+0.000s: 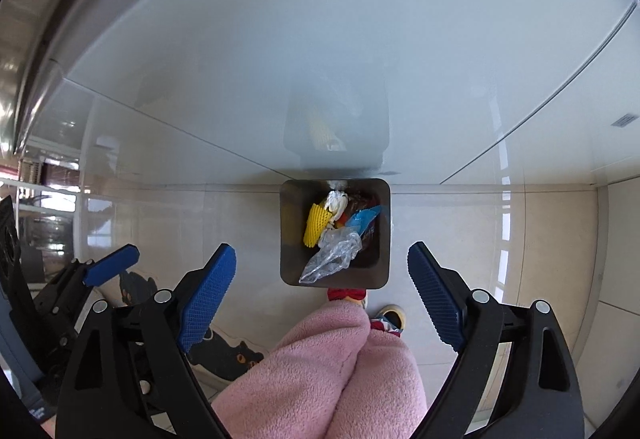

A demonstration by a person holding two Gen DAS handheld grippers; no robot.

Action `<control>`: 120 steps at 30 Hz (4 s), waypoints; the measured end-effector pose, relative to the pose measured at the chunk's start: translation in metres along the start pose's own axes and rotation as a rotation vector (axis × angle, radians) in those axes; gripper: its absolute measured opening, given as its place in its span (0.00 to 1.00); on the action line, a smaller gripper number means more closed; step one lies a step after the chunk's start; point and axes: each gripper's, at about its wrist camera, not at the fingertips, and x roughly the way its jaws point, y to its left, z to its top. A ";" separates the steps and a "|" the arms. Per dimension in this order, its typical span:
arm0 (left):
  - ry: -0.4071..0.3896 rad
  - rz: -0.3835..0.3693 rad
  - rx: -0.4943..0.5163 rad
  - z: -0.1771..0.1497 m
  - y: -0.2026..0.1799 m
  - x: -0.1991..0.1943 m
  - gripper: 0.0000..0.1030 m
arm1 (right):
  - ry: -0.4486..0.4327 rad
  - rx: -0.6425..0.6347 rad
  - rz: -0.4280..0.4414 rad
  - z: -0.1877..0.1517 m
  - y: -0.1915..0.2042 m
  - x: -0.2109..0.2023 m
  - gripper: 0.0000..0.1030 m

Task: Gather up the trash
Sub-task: 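Grasp the printed snack wrapper with the left tool while the right tool grasps the white plastic wrapper, then carry both wrappers over the bin and open both tools to drop them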

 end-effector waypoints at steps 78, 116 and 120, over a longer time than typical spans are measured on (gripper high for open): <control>-0.247 -0.140 0.236 0.322 0.043 -0.062 0.15 | -0.291 -0.022 0.024 0.329 0.101 -0.089 0.13; -0.281 -0.088 0.216 0.084 -0.060 -0.157 0.00 | -0.315 -0.066 0.083 0.091 0.027 -0.189 0.13; -0.245 -0.094 0.184 0.050 -0.054 -0.148 0.00 | -0.279 -0.065 0.088 0.056 0.025 -0.181 0.13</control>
